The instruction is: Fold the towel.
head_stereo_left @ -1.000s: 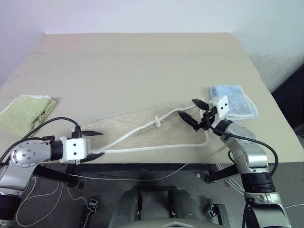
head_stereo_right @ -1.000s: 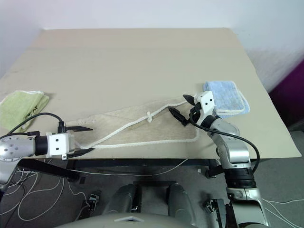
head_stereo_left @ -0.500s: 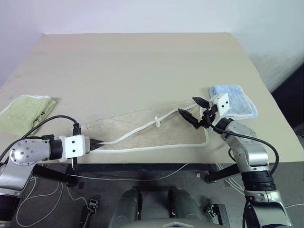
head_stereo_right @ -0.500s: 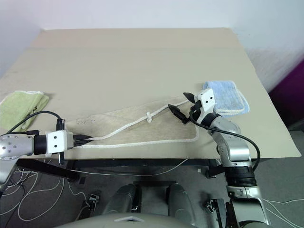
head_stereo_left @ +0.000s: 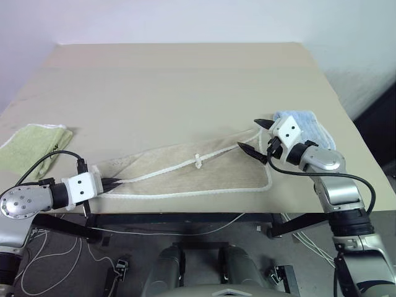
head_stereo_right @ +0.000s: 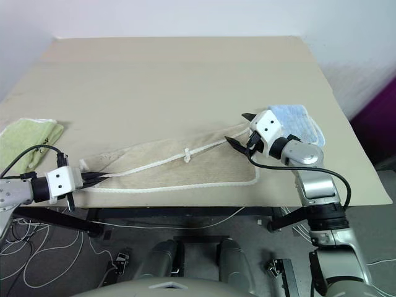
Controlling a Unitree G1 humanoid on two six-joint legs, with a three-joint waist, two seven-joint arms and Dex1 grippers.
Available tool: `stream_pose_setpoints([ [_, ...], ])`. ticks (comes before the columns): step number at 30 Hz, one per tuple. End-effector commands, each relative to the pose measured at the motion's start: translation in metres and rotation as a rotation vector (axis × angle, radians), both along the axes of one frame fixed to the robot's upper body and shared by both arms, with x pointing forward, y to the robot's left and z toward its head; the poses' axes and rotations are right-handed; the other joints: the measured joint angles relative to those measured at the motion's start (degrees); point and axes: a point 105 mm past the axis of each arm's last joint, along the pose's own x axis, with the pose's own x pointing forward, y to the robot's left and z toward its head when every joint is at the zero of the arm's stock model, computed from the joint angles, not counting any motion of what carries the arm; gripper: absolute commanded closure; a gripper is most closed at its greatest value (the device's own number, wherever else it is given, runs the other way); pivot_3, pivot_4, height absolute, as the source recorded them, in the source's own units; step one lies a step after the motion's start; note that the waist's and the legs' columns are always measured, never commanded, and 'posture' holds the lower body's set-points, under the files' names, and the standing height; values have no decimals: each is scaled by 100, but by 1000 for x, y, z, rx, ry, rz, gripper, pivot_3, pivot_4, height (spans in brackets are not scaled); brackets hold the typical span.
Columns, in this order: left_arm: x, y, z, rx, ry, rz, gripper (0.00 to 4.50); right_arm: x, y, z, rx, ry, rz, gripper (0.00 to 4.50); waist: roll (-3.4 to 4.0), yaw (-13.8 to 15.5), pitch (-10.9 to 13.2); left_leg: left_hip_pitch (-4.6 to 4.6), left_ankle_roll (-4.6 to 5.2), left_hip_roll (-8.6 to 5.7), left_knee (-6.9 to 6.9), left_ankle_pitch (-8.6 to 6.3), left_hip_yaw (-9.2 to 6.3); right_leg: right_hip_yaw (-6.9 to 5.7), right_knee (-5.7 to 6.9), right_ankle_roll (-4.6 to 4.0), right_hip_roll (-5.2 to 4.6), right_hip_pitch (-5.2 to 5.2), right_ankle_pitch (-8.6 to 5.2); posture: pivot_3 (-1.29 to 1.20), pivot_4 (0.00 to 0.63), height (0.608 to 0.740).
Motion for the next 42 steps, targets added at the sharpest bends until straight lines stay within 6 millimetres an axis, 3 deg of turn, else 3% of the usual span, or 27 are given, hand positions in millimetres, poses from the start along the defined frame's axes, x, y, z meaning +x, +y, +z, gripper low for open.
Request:
stream_pose_setpoints([
  [1,4,3,7,-16,-49,16,4493,13,-8,7,-153,-117,-8,0,0,-6,0,0,0,0,0,0,2,0,0,0,0,-1,0,0,150,740],
  [11,6,-2,3,-35,-63,26,4493,38,-23,-14,-547,-286,-3,0,1,-15,1,-1,0,0,1,0,6,3,3,0,2,-6,0,0,150,740],
  [20,4,-5,-2,-33,-61,29,4493,45,-27,-2,-612,-363,10,0,1,-6,1,0,0,-1,3,1,5,3,4,0,3,-1,0,0,150,740],
  [33,4,-9,-3,-35,-65,29,4500,43,-32,-3,-657,-354,29,4482,1,-11,1,0,0,-1,3,1,6,3,4,0,3,-1,0,0,150,740],
  [36,6,-9,0,-70,-69,45,4500,43,-32,-3,-660,-357,29,4482,2,-9,1,0,0,-1,3,1,5,3,4,0,3,-1,0,0,150,740],
  [42,26,0,26,-292,-126,186,4500,46,-34,13,-630,-396,0,4482,1,-6,1,0,0,-1,5,1,4,2,5,0,3,-1,0,0,150,740],
])
